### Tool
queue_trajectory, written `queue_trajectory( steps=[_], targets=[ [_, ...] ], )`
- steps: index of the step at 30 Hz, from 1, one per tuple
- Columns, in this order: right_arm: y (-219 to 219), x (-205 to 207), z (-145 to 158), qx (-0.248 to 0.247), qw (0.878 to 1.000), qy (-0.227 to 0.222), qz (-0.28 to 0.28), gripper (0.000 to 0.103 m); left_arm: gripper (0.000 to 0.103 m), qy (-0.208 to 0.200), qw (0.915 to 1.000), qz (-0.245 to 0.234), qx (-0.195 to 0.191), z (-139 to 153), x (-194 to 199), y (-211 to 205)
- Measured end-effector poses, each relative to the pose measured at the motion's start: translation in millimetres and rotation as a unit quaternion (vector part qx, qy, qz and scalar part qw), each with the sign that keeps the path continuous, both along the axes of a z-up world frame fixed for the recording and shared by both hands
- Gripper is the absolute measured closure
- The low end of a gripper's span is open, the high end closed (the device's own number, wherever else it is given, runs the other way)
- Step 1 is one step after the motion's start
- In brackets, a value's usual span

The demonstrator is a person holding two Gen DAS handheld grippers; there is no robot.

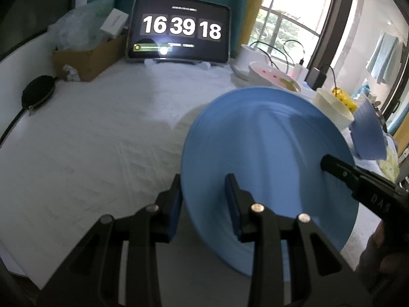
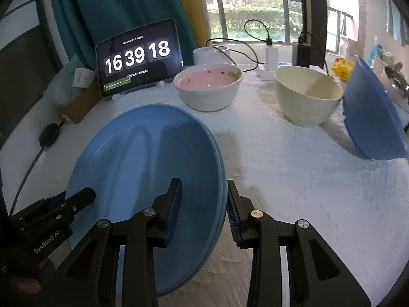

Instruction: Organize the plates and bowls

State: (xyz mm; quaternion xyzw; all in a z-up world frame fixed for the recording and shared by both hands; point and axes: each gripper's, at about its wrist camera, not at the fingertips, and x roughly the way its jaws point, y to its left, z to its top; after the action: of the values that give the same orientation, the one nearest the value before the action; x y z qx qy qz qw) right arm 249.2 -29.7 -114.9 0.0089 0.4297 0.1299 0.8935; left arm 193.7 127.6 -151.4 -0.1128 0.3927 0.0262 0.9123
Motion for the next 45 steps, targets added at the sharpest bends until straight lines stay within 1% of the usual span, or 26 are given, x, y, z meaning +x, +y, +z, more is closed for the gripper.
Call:
queue_trajectory(
  steps=[11, 18, 20, 22, 26, 32, 38, 45],
  targets=[
    [20.4, 18.4, -15.0, -0.005, 1.000, 0.012, 0.017, 0.066, 0.070, -0.003, 0.9997, 0.023, 0.006, -3.6, 6.7, 18.0],
    [24.9, 23.2, -24.8, -0.023, 0.999, 0.023, 0.011, 0.064, 0.069, -0.013, 0.9995, 0.024, 0.015, -2.6, 7.4, 15.2],
    [27.1, 22.1, -23.8, -0.031, 0.999, 0.019, 0.013, 0.063, 0.068, -0.012, 0.9994, 0.025, 0.019, -2.1, 7.5, 14.2],
    [28.8, 22.1, -22.7, -0.036, 0.999, 0.018, 0.015, 0.063, 0.068, -0.018, 0.9988, 0.030, 0.032, 1.6, 4.3, 10.7],
    [24.7, 22.5, -21.4, -0.029, 0.999, 0.032, 0.021, 0.063, 0.067, -0.036, 0.9973, 0.039, 0.051, 10.3, -3.0, 4.8],
    [19.8, 10.7, -12.9, -0.027, 0.999, 0.024, 0.024, 0.063, 0.065, -0.036, 0.9963, 0.056, 0.054, 15.6, -10.7, 5.4],
    [7.5, -0.7, -5.9, -0.020, 0.999, 0.022, 0.018, 0.062, 0.062, -0.045, 0.9954, 0.063, 0.057, 24.5, -22.1, 0.7],
    [-13.2, -14.3, 5.9, -0.008, 1.000, 0.011, 0.007, 0.062, 0.061, -0.058, 0.9954, 0.044, 0.062, 38.2, -32.0, -20.6]
  ],
)
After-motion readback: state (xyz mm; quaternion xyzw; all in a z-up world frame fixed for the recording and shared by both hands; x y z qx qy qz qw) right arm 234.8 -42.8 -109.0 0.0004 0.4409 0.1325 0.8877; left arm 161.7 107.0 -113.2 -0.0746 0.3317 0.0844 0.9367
